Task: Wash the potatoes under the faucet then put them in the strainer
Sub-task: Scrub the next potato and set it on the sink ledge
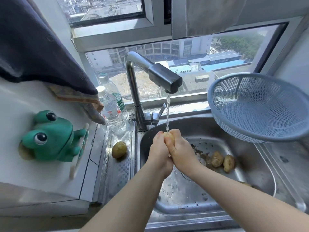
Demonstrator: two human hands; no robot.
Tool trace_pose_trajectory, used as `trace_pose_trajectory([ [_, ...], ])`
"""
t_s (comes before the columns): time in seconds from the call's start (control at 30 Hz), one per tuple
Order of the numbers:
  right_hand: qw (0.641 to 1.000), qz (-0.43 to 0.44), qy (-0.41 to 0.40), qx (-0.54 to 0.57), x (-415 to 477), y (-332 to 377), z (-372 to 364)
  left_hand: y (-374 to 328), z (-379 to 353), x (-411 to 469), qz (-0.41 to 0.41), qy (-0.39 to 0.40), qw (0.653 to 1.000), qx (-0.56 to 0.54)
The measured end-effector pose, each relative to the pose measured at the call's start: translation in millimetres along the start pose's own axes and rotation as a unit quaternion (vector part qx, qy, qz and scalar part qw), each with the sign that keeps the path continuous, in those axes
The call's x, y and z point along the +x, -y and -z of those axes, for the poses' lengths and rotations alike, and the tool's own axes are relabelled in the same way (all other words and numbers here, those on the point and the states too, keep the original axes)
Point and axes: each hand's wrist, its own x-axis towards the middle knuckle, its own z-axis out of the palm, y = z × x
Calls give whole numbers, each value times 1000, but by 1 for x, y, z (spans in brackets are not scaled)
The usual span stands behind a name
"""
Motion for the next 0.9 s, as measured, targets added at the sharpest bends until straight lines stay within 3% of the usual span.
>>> trace_pose_trajectory([
  [0.17, 995, 86, 16, -44, -5, -6, 4, -6, 15, 2, -5, 40, 999, -36],
  [0.4, 991, 118, 26, -61, -3, -4, 15, -12, 11, 2, 53, 1, 992, -115],
  [0.5, 996, 62, 46, 37, -5, 5, 9, -10, 8, 4, 56, -2, 993, -108],
  [0.63, 981, -49, 5, 186, -3, 20, 0, -6, 5, 5, 18, -9, 996, -91],
  [0.77, 939, -164, -63, 297, 5, 30, -4, -3, 0, -2, -41, -11, 998, -56],
  [0.9, 888, -246, -82, 379, 10, 33, -6, -1, -2, -6, -50, -2, 998, -30],
])
